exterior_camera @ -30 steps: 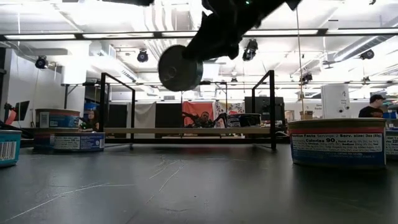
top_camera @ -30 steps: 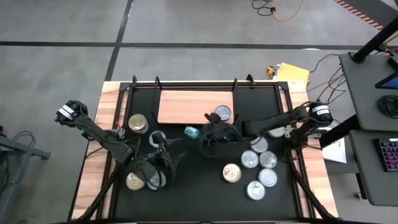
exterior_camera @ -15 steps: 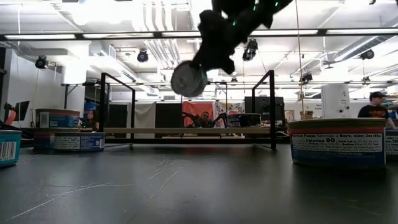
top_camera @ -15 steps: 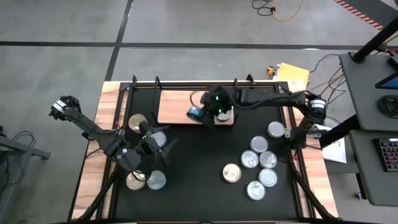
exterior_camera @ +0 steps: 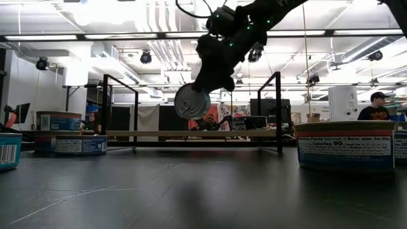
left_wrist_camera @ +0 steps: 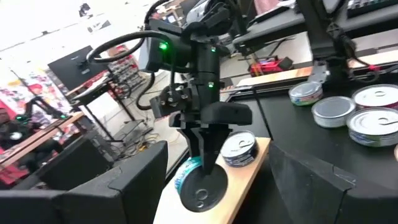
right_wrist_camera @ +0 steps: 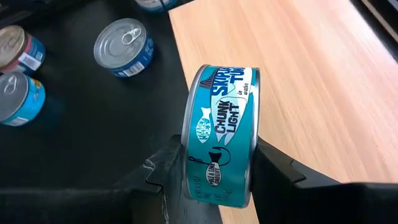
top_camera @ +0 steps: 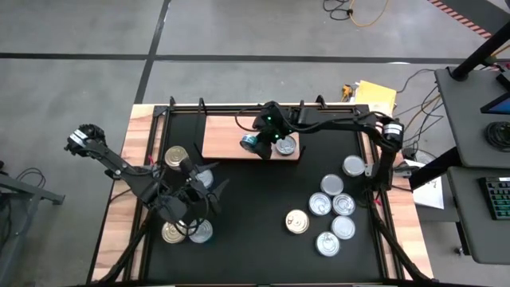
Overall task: Stack canned seafood by type on shelf
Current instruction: Put the green tuna can on the shelf
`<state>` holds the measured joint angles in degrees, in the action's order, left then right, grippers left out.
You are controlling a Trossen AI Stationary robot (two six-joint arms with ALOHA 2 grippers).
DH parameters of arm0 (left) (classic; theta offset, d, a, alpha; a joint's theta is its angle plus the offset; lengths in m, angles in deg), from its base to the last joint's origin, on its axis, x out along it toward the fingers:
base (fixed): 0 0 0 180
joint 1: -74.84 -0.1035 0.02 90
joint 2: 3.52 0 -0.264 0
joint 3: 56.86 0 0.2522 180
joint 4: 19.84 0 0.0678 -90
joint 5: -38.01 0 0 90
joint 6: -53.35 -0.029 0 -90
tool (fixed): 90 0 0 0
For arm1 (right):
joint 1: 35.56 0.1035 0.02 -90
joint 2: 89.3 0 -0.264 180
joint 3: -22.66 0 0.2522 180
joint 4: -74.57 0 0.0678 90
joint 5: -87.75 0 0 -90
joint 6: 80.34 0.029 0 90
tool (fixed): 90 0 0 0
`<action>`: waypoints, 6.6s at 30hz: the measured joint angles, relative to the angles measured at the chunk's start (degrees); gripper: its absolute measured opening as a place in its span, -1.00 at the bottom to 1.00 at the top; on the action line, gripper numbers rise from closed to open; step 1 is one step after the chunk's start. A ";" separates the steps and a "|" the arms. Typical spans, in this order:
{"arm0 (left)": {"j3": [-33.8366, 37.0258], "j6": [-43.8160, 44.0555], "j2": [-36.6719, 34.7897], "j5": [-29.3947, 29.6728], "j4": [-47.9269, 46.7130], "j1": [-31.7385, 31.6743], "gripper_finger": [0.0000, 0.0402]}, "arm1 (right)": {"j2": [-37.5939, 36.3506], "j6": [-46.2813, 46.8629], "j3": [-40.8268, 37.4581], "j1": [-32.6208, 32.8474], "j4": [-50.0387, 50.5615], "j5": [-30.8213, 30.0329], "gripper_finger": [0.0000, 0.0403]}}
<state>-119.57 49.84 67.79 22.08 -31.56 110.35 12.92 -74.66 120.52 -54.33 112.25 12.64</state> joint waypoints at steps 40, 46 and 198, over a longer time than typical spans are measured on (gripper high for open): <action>0.00 2.72 0.50 0.41 0.07 0.00 0.31 | 4.63 -1.70 0.09 -0.26 -3.65 -1.98 -0.21; 0.00 2.80 0.50 0.39 0.07 0.00 0.31 | 4.63 -1.19 0.04 -0.42 -3.43 -5.05 -0.07; -20.92 12.82 28.96 -52.62 -34.50 -52.12 -1.00 | -33.91 -1.78 -17.46 21.51 7.15 -22.62 -0.94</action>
<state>-140.48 62.66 96.75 -30.54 -66.05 58.23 -20.99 -76.44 103.06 -32.82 119.40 -9.98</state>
